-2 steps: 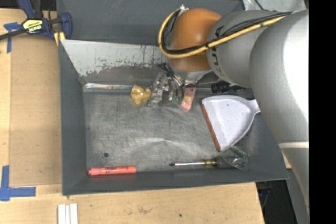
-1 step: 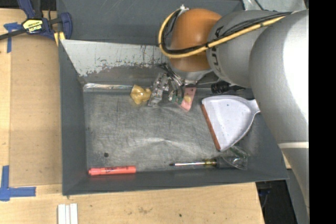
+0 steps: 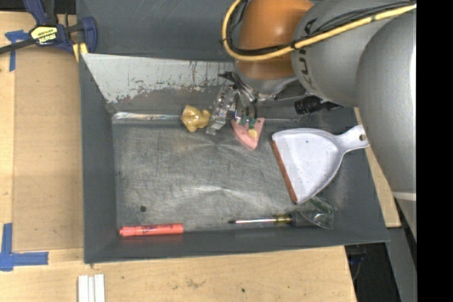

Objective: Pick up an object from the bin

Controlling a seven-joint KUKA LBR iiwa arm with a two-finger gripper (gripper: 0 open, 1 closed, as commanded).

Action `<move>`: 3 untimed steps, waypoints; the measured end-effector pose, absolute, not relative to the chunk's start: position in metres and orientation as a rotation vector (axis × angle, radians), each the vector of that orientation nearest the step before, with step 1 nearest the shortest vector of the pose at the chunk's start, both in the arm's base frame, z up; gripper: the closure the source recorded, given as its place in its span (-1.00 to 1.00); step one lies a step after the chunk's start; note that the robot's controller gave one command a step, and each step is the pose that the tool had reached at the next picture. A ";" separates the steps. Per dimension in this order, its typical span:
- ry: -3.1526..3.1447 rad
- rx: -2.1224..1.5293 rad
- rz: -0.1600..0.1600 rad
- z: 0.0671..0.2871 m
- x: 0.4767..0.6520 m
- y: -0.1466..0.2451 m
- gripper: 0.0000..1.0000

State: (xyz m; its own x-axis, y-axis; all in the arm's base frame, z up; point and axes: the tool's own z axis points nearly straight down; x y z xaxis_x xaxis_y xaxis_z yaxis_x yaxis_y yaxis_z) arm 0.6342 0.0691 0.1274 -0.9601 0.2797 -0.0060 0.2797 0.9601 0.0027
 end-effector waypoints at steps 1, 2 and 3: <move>3.104 0.444 0.003 0.153 0.634 0.069 1.00; 3.109 0.444 0.001 0.141 0.635 0.069 1.00; 3.103 0.445 0.003 0.169 0.636 0.069 1.00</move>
Offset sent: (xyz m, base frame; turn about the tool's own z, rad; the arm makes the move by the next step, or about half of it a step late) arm 0.0001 0.0001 0.0140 0.0000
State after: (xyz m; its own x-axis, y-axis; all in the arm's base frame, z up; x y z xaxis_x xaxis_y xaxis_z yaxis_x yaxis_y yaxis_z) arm 0.6357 0.0686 0.1685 -0.9597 0.2810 -0.0064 0.2809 0.9597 0.0030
